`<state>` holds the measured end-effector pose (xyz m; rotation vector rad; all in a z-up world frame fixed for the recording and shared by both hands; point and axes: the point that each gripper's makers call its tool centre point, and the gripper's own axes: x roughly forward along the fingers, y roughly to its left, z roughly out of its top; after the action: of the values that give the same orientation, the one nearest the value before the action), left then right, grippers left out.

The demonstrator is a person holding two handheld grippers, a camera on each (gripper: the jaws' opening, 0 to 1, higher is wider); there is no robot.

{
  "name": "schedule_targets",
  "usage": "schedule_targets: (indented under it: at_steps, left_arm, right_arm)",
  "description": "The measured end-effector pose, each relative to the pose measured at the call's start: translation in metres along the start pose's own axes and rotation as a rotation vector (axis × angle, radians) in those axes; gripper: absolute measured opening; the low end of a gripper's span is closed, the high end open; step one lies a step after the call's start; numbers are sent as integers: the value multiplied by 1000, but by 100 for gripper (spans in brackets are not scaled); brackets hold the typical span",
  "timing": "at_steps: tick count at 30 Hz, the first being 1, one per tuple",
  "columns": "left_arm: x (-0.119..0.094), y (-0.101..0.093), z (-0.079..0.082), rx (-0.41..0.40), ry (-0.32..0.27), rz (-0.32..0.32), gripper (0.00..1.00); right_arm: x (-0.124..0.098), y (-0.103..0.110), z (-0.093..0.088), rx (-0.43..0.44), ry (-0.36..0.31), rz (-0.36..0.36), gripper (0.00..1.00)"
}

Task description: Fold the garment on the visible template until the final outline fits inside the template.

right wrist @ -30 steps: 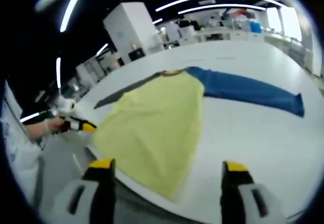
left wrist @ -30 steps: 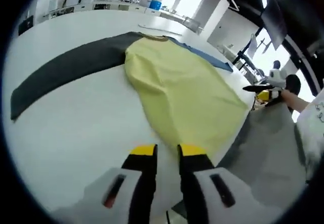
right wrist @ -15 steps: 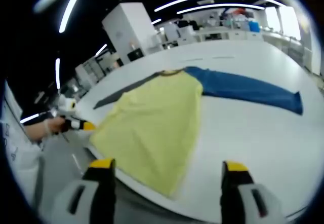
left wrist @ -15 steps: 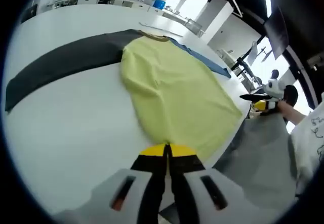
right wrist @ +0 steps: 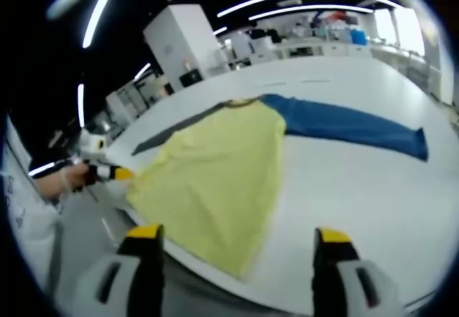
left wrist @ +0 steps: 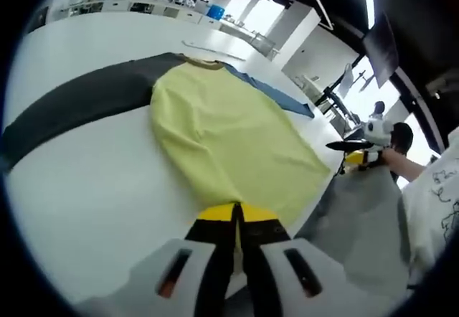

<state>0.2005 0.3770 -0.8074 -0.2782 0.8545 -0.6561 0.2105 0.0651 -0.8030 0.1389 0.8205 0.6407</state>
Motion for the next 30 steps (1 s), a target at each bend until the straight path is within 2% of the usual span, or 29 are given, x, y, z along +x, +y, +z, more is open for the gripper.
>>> schedule_targets:
  at_steps: [6, 10, 22, 27, 30]
  left_arm:
    - [1, 6, -5, -11, 8, 4, 0]
    - [-6, 3, 1, -22, -20, -2, 0]
    - [-19, 5, 3, -35, -31, 15, 0]
    - [-27, 2, 10, -40, -57, 5, 0]
    - [-28, 12, 4, 0, -29, 49, 0]
  right_arm:
    - [1, 0, 0, 4, -3, 3, 86]
    - [-1, 0, 1, 9, -9, 0, 86]
    - [-1, 1, 0, 1, 4, 0, 85]
    - [0, 0, 1, 2, 1, 2, 85]
    - [2, 0, 0, 1, 3, 5, 85]
